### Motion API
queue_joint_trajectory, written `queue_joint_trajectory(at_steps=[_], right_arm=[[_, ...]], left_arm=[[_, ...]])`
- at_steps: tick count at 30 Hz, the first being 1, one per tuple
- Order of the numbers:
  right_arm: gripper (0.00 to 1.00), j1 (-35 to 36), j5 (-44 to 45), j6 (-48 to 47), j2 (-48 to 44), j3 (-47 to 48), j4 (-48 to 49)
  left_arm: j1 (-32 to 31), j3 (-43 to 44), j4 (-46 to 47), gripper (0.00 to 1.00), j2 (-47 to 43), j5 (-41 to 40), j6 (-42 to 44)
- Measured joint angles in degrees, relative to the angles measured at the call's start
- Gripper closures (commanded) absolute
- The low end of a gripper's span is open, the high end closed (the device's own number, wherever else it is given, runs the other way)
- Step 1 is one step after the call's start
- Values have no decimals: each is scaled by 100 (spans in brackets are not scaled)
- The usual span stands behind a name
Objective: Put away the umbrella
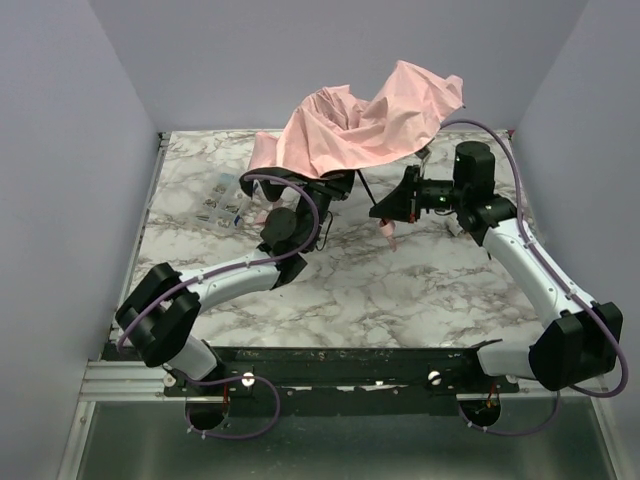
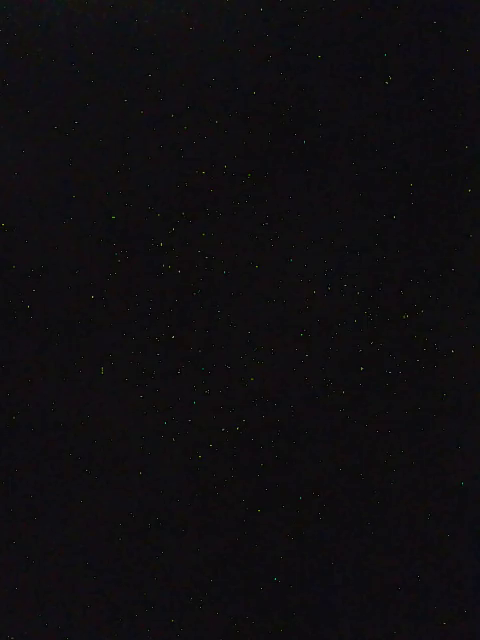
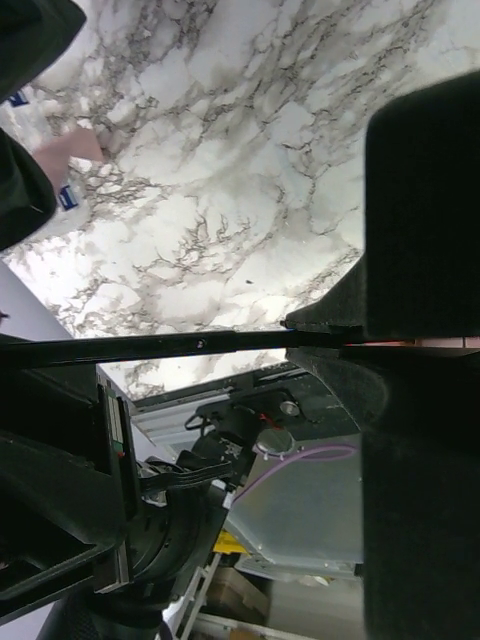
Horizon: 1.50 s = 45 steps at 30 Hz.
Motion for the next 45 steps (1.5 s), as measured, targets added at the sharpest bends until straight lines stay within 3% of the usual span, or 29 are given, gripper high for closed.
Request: queue_joint_trajectory(at_steps=[9,16,32,39,45], right_arm=[[100,-72,-107,4,72,0,-367],[99,-234,24,118,74,245,-131],[99,-223,13,-332,13,232,-243],[99,-225,13,-579,2,232,-404],[100,-315,114,-667,44,361,-686]], left_arm=[[-249,-9,289,100,271,-385,-70],[-804,-267,278,100,457,-238,-216],[-525,-367,286,100,271,-33,-103],[-420,-409,323,55,251,214,-157],[-372,-964,542,30,22,997,-365]])
